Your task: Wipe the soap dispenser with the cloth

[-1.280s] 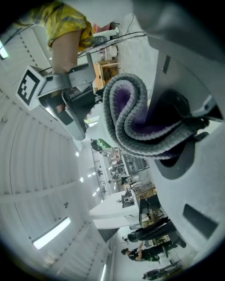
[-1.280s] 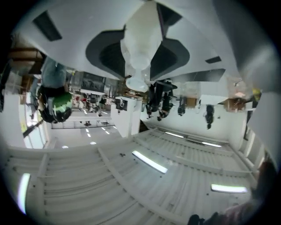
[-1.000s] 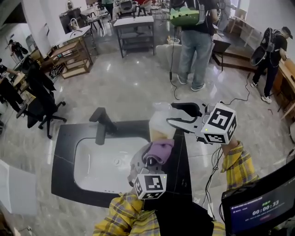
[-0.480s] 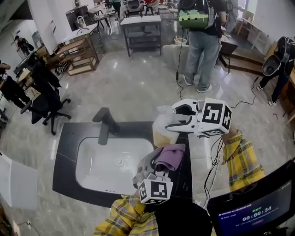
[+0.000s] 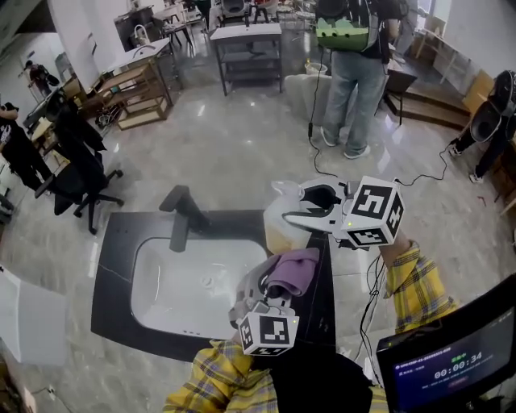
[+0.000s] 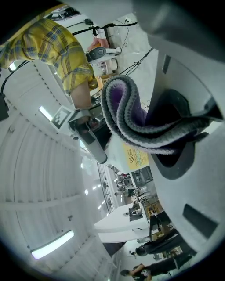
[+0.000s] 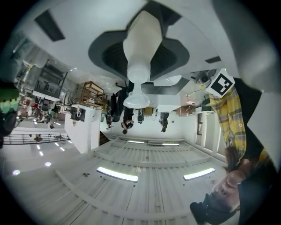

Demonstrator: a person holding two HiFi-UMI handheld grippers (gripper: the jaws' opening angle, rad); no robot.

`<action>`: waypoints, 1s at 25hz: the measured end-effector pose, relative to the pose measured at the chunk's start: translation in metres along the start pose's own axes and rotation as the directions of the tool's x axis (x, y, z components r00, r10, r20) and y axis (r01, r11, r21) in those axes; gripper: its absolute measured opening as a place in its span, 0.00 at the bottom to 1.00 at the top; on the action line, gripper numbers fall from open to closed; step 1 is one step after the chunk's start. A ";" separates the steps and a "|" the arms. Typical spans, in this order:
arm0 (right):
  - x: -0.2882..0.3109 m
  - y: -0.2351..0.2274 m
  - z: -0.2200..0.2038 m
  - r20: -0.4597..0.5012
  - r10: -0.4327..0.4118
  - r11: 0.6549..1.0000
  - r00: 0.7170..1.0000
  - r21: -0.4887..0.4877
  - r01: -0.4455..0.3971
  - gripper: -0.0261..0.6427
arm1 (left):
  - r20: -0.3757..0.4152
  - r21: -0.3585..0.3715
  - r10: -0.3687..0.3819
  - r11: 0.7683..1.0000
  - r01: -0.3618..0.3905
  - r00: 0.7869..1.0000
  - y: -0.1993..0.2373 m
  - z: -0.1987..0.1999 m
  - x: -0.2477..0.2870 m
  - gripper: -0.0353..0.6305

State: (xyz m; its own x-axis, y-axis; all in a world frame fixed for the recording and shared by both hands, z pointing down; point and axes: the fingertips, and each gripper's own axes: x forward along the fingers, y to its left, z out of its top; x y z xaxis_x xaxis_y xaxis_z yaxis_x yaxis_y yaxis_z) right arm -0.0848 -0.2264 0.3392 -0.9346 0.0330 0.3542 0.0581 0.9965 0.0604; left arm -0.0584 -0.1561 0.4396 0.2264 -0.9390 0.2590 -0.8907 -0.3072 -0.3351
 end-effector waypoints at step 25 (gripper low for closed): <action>-0.006 -0.024 -0.004 -0.069 -0.636 0.721 0.769 0.303 0.623 0.26 | 0.046 0.116 0.114 0.986 -0.119 0.992 0.030 0.009 -0.018 0.16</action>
State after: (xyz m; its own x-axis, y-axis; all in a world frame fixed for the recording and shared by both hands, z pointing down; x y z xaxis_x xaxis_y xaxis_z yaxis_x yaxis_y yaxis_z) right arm -0.0795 -0.2511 0.3390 -0.7314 -0.6134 0.2978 -0.6470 0.7623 -0.0190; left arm -0.0853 -0.1498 0.4169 0.1412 -0.9741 0.1768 -0.8596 -0.2092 -0.4662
